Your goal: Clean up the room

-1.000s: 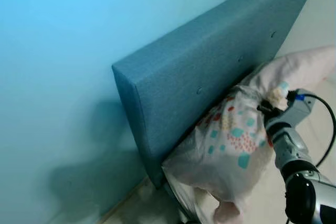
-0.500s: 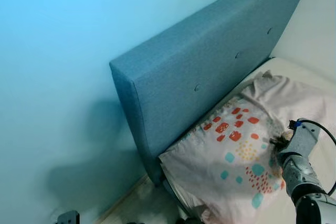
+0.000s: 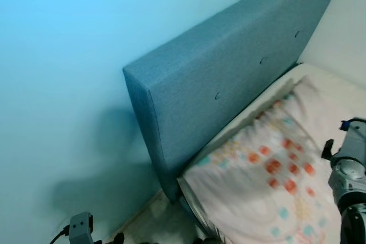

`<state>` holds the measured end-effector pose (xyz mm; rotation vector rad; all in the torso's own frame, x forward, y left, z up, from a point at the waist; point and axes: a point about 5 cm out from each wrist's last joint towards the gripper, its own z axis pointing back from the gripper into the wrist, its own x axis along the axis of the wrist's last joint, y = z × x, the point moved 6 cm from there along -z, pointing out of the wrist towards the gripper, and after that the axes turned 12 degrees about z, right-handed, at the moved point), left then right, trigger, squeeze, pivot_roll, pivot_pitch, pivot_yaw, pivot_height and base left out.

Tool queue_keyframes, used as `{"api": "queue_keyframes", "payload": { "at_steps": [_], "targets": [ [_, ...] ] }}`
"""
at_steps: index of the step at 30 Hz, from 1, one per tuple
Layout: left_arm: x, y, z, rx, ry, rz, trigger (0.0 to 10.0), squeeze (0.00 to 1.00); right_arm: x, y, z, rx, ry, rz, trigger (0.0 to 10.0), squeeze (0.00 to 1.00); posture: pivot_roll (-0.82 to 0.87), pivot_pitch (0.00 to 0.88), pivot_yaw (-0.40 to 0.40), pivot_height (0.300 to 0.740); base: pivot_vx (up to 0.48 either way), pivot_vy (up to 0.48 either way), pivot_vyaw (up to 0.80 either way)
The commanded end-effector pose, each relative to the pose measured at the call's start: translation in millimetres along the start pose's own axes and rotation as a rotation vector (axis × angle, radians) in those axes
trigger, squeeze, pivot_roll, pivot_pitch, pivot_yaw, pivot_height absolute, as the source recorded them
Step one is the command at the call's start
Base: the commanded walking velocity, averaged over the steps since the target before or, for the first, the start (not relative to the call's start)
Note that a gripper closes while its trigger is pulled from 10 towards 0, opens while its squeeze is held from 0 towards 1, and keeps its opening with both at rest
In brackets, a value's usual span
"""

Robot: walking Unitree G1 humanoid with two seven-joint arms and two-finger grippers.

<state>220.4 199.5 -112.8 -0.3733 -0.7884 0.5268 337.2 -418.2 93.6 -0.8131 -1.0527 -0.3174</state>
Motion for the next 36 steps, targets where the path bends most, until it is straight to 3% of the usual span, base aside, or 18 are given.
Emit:
{"api": "queue_keyframes", "payload": {
  "at_steps": [1,5,6,9,10,11,12,13,14,15,19,21,24,25,27,31,33,36],
  "targets": [
    [-13.9,2.6,2.2,0.011,0.040,0.032,10.0,0.00,-11.3,-0.7,0.5,-0.002,0.048,0.040,10.0,1.00,-0.04,0.148,0.057,0.740,0.000,0.000,0.00],
    [-9.6,-3.6,-2.8,0.004,0.040,0.038,10.0,0.00,-4.2,-1.6,0.0,-0.017,0.030,0.056,10.0,1.00,-0.05,0.126,0.057,0.740,0.000,0.000,0.00],
    [-6.7,-7.6,-6.2,0.002,0.041,0.040,10.0,0.00,12.1,17.4,2.7,0.057,-0.042,-0.017,10.0,1.00,-0.07,0.099,0.055,0.740,0.000,0.000,0.00],
    [-6.0,-8.6,-7.0,0.002,0.042,0.040,10.0,0.00,16.3,22.2,3.8,0.076,-0.061,-0.035,10.0,1.00,-0.07,0.099,0.055,0.740,0.000,0.000,0.00],
    [-5.4,-8.8,-8.7,0.018,0.046,0.037,10.0,0.00,15.1,62.7,15.5,0.240,-0.081,-0.075,10.0,0.00,-0.09,0.064,0.050,0.740,0.000,0.000,0.00],
    [-5.4,-8.8,-8.7,0.018,0.046,0.037,10.0,0.00,15.1,62.7,15.5,0.240,-0.081,-0.075,10.0,0.00,-0.09,0.064,0.050,0.740,0.000,0.000,0.00],
    [-4.5,-8.2,-9.9,0.035,0.048,0.032,10.0,0.00,7.8,97.2,30.0,0.368,-0.079,-0.093,10.0,0.00,-0.09,0.054,0.050,0.740,0.000,0.000,0.00],
    [-4.5,-8.2,-9.9,0.035,0.048,0.032,10.0,0.00,7.8,97.2,30.0,0.368,-0.079,-0.093,10.0,0.00,-0.09,0.054,0.050,0.740,0.000,0.000,0.00],
    [-2.9,-8.2,-11.0,0.046,0.046,0.030,10.0,0.00,-1.7,126.3,45.5,0.474,-0.067,-0.092,10.0,0.00,-0.09,0.047,0.051,0.740,0.000,0.000,0.00],
    [0.6,-11.8,-12.9,0.035,0.036,0.037,10.0,0.00,-15.5,140.7,55.2,0.507,-0.039,-0.063,10.0,0.00,-0.10,0.044,0.053,0.740,0.000,0.000,0.00],
    [10.6,-28.5,-17.6,-0.050,0.007,0.058,10.0,0.00,-38.9,143.4,60.6,0.480,0.024,-0.013,10.0,0.00,-0.10,0.038,0.055,0.740,0.000,0.000,0.00],
    [10.6,-28.5,-17.6,-0.050,0.007,0.058,10.0,0.00,-38.9,143.4,60.6,0.480,0.024,-0.013,10.0,0.00,-0.10,0.038,0.055,0.740,0.000,0.000,0.00],
    [36.1,-96.3,-18.4,-0.464,-0.013,0.075,10.0,0.00,-71.2,130.0,60.3,0.424,0.119,0.049,10.0,0.00,-0.12,0.028,0.059,0.740,0.000,0.000,-0.79],
    [36.1,-96.3,-18.4,-0.464,-0.013,0.075,10.0,0.00,-71.2,130.0,60.3,0.424,0.119,0.049,10.0,0.00,-0.12,0.028,0.059,0.740,0.000,0.000,-0.79],
    [34.2,-115.3,-11.3,-0.619,0.056,0.011,10.0,0.00,-78.5,119.1,56.2,0.394,0.146,0.058,10.0,0.00,-0.13,0.023,0.059,0.740,0.000,0.000,-0.78],
    [28.5,-117.9,-7.9,-0.662,0.106,-0.023,10.0,0.00,-81.1,114.7,54.5,0.381,0.157,0.064,10.0,0.00,-0.13,0.021,0.059,0.740,0.000,0.000,-0.77],
    [9.4,-116.5,0.1,-0.721,0.223,-0.103,10.0,0.00,-86.0,111.4,54.2,0.379,0.173,0.073,10.0,0.00,-0.13,0.018,0.056,0.740,0.000,0.000,-0.77],
    [-0.8,-115.6,5.3,-0.753,0.283,-0.126,10.0,0.00,-89.2,111.6,55.2,0.381,0.184,0.077,10.0,0.00,-0.13,0.016,0.055,0.740,0.000,0.000,-0.77]
  ]
}}
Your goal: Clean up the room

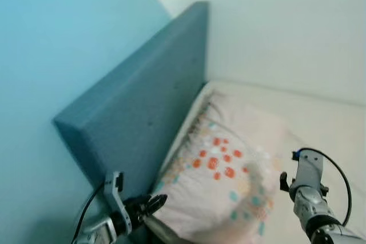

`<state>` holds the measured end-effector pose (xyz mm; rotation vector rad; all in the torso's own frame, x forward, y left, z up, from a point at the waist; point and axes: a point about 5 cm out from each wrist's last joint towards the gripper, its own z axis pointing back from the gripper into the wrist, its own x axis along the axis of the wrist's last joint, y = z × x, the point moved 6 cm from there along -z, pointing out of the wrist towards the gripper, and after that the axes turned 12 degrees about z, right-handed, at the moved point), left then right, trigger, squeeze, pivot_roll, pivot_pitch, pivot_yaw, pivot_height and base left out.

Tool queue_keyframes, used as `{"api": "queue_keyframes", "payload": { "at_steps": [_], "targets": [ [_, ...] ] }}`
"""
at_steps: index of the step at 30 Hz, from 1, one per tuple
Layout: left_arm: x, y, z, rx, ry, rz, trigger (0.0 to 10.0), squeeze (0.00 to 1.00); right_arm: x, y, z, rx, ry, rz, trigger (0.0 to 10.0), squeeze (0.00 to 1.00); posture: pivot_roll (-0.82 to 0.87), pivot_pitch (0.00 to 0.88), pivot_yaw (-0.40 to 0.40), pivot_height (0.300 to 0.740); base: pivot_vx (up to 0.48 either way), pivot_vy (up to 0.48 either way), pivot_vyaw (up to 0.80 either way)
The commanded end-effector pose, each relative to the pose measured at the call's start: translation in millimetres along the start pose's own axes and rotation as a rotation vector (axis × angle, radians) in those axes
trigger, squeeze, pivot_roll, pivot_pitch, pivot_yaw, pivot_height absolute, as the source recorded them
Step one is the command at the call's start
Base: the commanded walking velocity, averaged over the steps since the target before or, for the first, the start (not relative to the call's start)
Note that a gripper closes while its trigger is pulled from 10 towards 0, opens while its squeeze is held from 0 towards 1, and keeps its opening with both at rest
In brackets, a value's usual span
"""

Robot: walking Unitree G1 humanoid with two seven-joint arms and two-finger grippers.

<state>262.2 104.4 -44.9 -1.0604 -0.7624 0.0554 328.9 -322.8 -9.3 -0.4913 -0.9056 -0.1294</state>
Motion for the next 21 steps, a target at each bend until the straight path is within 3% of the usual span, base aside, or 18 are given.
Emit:
{"api": "queue_keyframes", "payload": {
  "at_steps": [1,5,7,8,10,12,19,21],
  "targets": [
    [-26.3,0.3,9.2,-0.036,0.120,0.024,10.0,0.00,-17.3,12.1,2.9,0.031,0.059,0.028,10.0,0.00,-0.13,0.015,0.052,0.740,0.000,0.000,-0.77],
    [-31.2,6.5,9.2,0.018,0.114,0.025,10.0,0.00,-23.9,16.9,4.4,0.046,0.078,0.025,10.0,0.00,-0.13,0.014,0.050,0.740,0.000,0.000,-0.77],
    [-27.3,20.9,9.9,0.145,0.056,0.018,10.0,0.00,-29.6,20.4,5.8,0.054,0.092,0.029,10.0,0.00,-0.13,0.013,0.047,0.740,0.000,0.000,-0.77],
    [-27.3,20.9,9.9,0.145,0.056,0.018,10.0,0.00,-29.6,20.4,5.8,0.054,0.092,0.029,10.0,0.00,-0.13,0.013,0.047,0.740,0.000,0.000,-0.77],
    [-11.1,41.5,15.6,0.330,-0.066,0.027,10.0,0.00,-34.6,27.0,7.6,0.079,0.100,0.015,10.0,0.00,-0.13,0.013,0.046,0.740,0.000,0.000,-0.77],
    [3.2,52.7,22.5,0.429,-0.158,0.046,10.0,0.00,-32.9,35.8,8.9,0.116,0.085,-0.011,10.0,0.00,-0.13,0.016,0.043,0.740,0.000,0.000,-0.77],
    [26.7,63.0,32.6,0.529,-0.274,0.037,10.0,0.00,-23.5,55.9,11.7,0.202,0.037,-0.018,10.0,0.00,-0.14,0.015,0.042,0.740,0.000,0.000,-0.77],
    [47.7,67.9,39.7,0.596,-0.358,0.012,10.0,0.00,-15.6,72.5,15.1,0.264,-0.003,0.012,10.0,0.00,-0.14,0.015,0.043,0.740,0.000,0.000,-0.77]
  ]
}}
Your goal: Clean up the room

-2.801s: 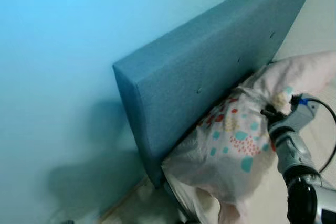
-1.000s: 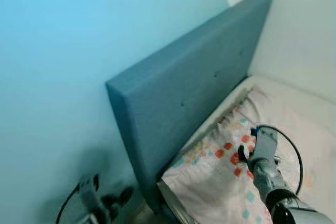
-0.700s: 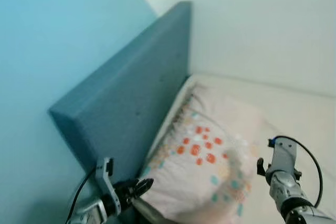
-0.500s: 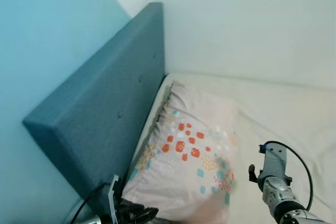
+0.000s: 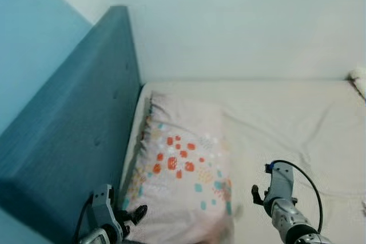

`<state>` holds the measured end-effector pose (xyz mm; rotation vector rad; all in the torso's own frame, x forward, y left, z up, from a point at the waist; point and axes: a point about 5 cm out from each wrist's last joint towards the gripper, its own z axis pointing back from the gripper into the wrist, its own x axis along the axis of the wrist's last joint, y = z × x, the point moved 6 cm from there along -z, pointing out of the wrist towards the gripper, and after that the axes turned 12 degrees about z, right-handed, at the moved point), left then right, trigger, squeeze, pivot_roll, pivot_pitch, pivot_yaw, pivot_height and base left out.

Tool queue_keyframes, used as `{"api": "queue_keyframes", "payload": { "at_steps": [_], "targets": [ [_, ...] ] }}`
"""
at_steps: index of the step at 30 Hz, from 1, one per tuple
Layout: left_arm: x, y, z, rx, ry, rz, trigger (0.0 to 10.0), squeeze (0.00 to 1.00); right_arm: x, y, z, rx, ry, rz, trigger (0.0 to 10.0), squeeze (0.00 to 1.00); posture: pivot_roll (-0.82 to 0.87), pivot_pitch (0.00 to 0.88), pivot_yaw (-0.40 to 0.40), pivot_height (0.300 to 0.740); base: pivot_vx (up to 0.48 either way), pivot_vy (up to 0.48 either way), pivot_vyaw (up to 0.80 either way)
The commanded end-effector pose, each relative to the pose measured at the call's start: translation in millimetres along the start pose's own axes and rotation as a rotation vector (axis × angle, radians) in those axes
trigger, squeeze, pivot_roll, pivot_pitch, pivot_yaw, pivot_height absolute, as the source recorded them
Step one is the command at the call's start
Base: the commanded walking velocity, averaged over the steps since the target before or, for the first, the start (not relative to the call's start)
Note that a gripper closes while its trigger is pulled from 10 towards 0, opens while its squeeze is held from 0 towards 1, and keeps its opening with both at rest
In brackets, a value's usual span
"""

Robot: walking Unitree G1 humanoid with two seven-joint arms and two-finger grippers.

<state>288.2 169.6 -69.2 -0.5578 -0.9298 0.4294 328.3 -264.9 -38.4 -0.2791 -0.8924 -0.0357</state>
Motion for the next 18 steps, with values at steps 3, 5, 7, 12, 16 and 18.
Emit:
{"api": "queue_keyframes", "payload": {
  "at_steps": [3,5,7,12,16,18],
  "targets": [
    [38.6,9.1,-1.9,0.094,-0.150,0.001,10.0,0.00,7.5,24.1,0.7,0.082,-0.044,0.043,10.0,0.00,-0.14,0.015,0.045,0.740,0.000,0.000,-0.77],
    [46.8,6.8,-3.6,0.102,-0.183,-0.004,10.0,0.00,8.9,27.9,0.9,0.095,-0.050,0.052,10.0,0.00,-0.14,0.016,0.045,0.740,0.000,0.000,-0.77],
    [55.3,4.3,-5.6,0.116,-0.217,-0.007,10.0,0.00,9.5,30.7,1.1,0.102,-0.053,0.058,10.0,0.00,-0.13,0.016,0.045,0.740,0.000,0.000,-0.77],
    [79.2,0.8,-9.5,0.207,-0.306,-0.053,10.0,0.00,12.3,39.9,1.9,0.136,-0.069,0.081,10.0,0.00,-0.14,0.019,0.048,0.740,0.000,0.000,-0.77],
    [76.6,6.2,-10.4,0.296,-0.289,-0.096,10.0,0.00,16.3,44.7,2.4,0.156,-0.087,0.094,10.0,0.00,-0.14,0.020,0.052,0.740,0.000,0.000,-0.76],
    [73.5,7.8,-10.5,0.316,-0.276,-0.107,10.0,0.00,17.1,45.2,2.5,0.158,-0.091,0.095,10.0,0.00,-0.14,0.019,0.053,0.740,0.000,0.000,-0.76]
  ]
}}
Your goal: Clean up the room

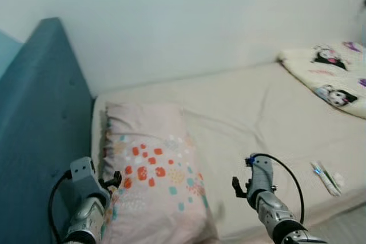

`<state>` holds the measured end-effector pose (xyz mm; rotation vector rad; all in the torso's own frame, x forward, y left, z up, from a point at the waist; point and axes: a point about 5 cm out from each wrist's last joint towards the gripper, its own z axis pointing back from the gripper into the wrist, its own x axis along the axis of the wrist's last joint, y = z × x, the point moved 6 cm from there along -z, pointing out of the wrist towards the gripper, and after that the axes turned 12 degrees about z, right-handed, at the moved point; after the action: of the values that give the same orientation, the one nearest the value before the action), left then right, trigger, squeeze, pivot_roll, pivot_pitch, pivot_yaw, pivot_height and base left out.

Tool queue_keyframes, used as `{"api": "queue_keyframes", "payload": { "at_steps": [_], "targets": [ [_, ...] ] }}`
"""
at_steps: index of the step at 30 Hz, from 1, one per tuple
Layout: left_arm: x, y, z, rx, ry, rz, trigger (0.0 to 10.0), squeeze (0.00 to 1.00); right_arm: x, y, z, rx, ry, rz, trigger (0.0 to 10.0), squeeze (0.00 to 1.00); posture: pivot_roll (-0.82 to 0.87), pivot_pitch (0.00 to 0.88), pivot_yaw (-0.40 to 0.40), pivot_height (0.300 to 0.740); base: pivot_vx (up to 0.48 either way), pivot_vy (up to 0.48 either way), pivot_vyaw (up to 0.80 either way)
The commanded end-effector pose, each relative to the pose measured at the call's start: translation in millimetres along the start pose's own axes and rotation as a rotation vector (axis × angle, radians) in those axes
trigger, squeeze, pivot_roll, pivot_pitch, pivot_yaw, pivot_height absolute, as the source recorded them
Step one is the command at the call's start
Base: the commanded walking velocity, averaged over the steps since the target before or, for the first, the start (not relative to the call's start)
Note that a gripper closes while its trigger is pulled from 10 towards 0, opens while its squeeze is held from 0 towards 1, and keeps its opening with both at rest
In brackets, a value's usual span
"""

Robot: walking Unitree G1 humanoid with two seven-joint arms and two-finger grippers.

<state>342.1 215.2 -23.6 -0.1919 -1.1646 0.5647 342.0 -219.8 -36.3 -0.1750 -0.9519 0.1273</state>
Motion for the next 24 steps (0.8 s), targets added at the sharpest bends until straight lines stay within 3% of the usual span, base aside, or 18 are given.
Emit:
{"api": "queue_keyframes", "payload": {
  "at_steps": [1,5,9,15,19,24],
  "targets": [
    [-14.0,7.7,3.7,0.046,0.045,-0.036,10.0,0.00,3.9,-0.1,-0.2,0.003,-0.018,0.007,10.0,0.00,-0.14,0.021,0.054,0.740,0.000,0.000,-0.76],
    [-23.4,11.1,6.6,0.067,0.076,-0.067,10.0,0.00,4.7,-0.4,-0.2,0.003,-0.022,0.007,10.0,0.00,-0.14,0.022,0.056,0.740,0.000,0.000,-0.76],
    [-47.0,21.5,17.2,0.113,0.135,-0.160,10.0,0.00,6.0,-0.3,-0.3,0.005,-0.027,0.006,10.0,0.00,-0.14,0.024,0.054,0.740,0.000,0.000,-0.77],
    [-49.1,37.7,22.8,0.207,0.127,-0.206,10.0,0.00,9.4,1.6,-0.6,0.011,-0.042,0.010,10.0,0.00,-0.14,0.031,0.051,0.740,0.000,0.000,-0.77],
    [-44.7,46.4,23.8,0.261,0.111,-0.198,10.0,0.00,13.4,1.7,-0.5,0.010,-0.063,-0.013,10.0,0.00,-0.15,0.033,0.052,0.740,0.000,0.000,-0.38],
    [-39.9,73.6,29.3,0.399,0.111,-0.047,10.0,0.00,24.3,4.5,0.4,0.038,-0.128,-0.040,10.0,0.00,-0.16,0.064,0.052,0.740,0.000,0.000,0.00]
  ]
}}
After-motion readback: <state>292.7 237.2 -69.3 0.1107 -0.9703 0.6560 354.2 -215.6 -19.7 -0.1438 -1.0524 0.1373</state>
